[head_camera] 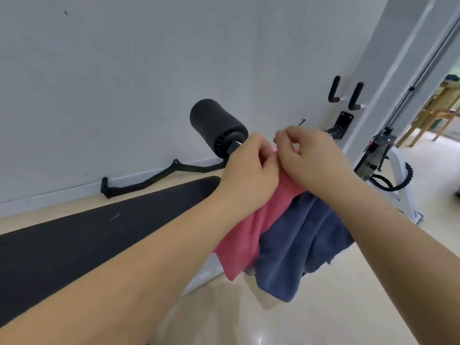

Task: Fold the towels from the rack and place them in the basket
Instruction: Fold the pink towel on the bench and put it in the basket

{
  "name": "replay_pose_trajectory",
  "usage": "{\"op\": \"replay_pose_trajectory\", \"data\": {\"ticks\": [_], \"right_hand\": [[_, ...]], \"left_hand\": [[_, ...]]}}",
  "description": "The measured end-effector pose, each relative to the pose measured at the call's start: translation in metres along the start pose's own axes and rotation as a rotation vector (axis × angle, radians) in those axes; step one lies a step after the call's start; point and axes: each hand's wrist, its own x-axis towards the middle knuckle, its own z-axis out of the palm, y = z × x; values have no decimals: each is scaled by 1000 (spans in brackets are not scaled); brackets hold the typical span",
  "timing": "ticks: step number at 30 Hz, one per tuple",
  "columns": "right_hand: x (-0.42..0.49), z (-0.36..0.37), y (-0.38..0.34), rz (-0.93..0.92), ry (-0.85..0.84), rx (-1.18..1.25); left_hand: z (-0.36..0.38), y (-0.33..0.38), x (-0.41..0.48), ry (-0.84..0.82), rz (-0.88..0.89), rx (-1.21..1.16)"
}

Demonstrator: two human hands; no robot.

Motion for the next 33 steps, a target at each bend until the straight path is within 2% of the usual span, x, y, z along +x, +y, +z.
{"op": "replay_pose_trajectory", "data": {"ticks": [3, 6, 10, 13, 16, 20, 23, 25, 27, 30, 33], "right_hand": [[-11, -36, -25, 63, -6, 227], [-22, -66, -39, 4, -53, 488], [-33, -85, -50, -111, -8, 452], [-37, -88, -62, -97, -32, 413], [-46, -88, -84, -35, -245, 650], [-69, -77, -120, -36, -633, 1165], [-85, -62, -146, -34, -855, 1311], [-91, -49, -156, -14, -918, 1280], [-94, -34, -163, -14, -905, 1163], [-106, -19, -177, -60, -855, 887], [-120, -3, -194, -108, -745, 731]], "left_hand": [[-21, 50, -3, 48, 53, 18], [-44, 93, -8, 123, 79, -36], [-74, 134, -14, 261, 136, -34], [-95, 153, -26, 333, 213, 26], [-121, 160, -42, 359, 243, 116], [-155, 141, -73, 229, 131, 285], [-179, 129, -98, 219, 47, 325], [-197, 129, -112, 227, 1, 325], [-217, 130, -127, 208, -24, 404], [-247, 127, -158, 77, -110, 556], [-279, 115, -193, -65, -299, 558]]}}
